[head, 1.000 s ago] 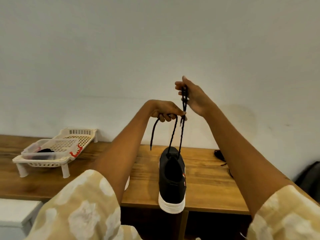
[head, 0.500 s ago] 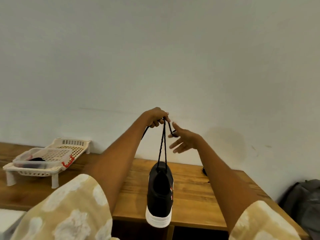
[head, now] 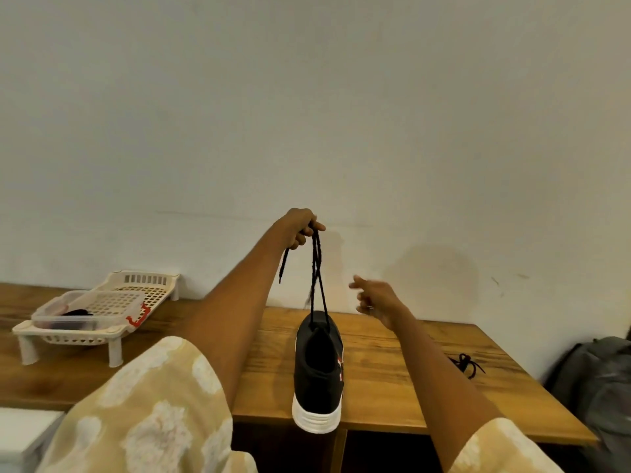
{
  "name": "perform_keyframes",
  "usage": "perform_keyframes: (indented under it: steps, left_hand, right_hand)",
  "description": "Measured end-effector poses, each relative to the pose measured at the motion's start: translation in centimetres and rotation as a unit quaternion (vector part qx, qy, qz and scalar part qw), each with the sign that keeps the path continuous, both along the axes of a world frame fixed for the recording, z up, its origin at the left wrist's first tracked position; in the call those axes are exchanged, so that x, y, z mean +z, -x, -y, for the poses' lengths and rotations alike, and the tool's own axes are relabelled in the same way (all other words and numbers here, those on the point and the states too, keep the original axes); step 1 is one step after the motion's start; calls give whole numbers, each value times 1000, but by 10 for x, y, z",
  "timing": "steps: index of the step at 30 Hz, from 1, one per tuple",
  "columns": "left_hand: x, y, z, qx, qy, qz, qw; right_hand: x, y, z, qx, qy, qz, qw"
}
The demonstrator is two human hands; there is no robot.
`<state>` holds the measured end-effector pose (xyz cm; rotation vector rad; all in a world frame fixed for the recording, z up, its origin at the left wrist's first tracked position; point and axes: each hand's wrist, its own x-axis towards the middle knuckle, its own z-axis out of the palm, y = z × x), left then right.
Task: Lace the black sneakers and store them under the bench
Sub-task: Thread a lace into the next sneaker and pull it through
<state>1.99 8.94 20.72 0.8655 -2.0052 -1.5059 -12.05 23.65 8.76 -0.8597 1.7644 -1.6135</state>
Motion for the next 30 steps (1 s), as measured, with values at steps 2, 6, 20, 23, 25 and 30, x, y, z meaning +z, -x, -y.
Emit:
perform_keyframes:
  steps: [2,6,20,23,25,30]
  left_hand:
    - [2,0,-4,-16,-16,-6,1000]
    - [1,-4,-5,-36,-66,-35,997]
    - [10,-21,1,-54,-41,25,997]
    - [15,-29,4,-29,51,98,993]
    - [25,-32,6,-43,84,115,989]
    - [47,-31,-2,-56,147,99,983]
  right_hand:
    - [14,-16,15,59,21,-74,995]
    - [38,-44,36,158,-32,-170,972]
    - [54,-57,46,106,116,-95,983]
    - [64,-52,44,63,116,-68,989]
    - [70,-49,43,55,84,-89,991]
    - [104,-58,41,157,-23,-206,966]
